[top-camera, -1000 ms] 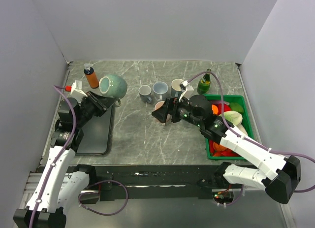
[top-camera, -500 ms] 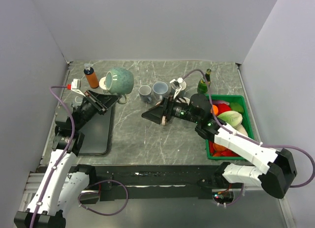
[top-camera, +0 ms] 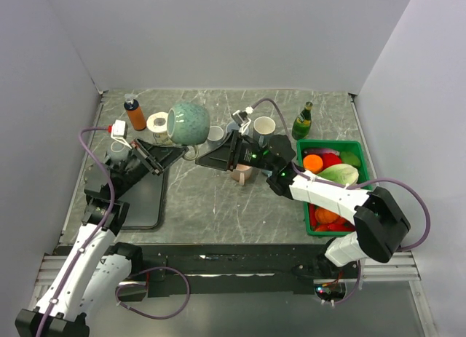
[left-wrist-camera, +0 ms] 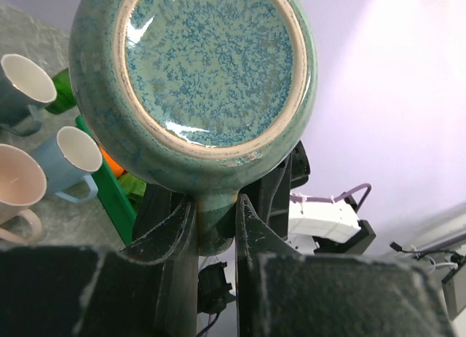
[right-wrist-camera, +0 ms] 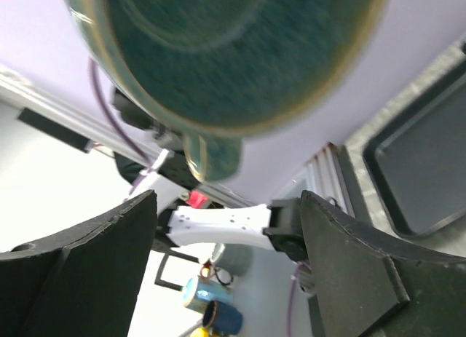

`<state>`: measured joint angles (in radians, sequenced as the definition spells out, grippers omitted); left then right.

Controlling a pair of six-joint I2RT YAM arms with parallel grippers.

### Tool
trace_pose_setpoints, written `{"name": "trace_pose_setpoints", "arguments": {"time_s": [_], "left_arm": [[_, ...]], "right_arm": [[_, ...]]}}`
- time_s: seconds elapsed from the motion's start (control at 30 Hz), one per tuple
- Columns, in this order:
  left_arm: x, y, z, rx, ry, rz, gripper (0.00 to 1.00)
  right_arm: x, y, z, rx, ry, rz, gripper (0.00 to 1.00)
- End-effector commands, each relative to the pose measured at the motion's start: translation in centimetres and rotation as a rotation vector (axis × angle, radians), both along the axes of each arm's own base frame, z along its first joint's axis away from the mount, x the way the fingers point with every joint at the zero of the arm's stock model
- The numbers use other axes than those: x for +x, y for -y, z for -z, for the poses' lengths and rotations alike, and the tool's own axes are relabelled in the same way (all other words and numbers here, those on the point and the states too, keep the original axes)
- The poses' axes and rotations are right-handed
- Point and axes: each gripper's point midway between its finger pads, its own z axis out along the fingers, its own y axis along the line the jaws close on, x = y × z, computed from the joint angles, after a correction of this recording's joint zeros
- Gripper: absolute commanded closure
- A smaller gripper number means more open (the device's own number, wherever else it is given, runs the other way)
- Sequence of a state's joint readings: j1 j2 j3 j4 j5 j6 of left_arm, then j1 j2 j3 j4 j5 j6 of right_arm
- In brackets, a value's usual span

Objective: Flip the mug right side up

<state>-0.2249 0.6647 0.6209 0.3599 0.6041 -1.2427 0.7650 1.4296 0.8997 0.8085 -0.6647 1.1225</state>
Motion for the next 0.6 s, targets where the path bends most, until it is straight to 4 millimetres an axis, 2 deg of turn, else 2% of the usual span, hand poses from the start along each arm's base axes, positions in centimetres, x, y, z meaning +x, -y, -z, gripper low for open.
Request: {"name": "trace_pose_setpoints", "arguments": {"time_s": [0.0, 0.33, 0.57], "left_arm": [[-3.2, -0.1, -6.1, -0.069, 0.295, 0.026, 0.99], [-3.4, 1.2, -6.0, -0.074, 0.308, 0.046, 0.99], [-3.3, 1.2, -5.9, -0.063, 0.315, 0.028, 0.99]], "right_arm": [[-0.9, 1.1, -6.2, 0.175, 0.116, -0.009, 0.16], [-0.3, 0.6, -6.6, 0.213, 0.060, -0.012, 0.31], [0.1, 0.7, -6.6, 0.228, 0.037, 0.005, 0.55]]}}
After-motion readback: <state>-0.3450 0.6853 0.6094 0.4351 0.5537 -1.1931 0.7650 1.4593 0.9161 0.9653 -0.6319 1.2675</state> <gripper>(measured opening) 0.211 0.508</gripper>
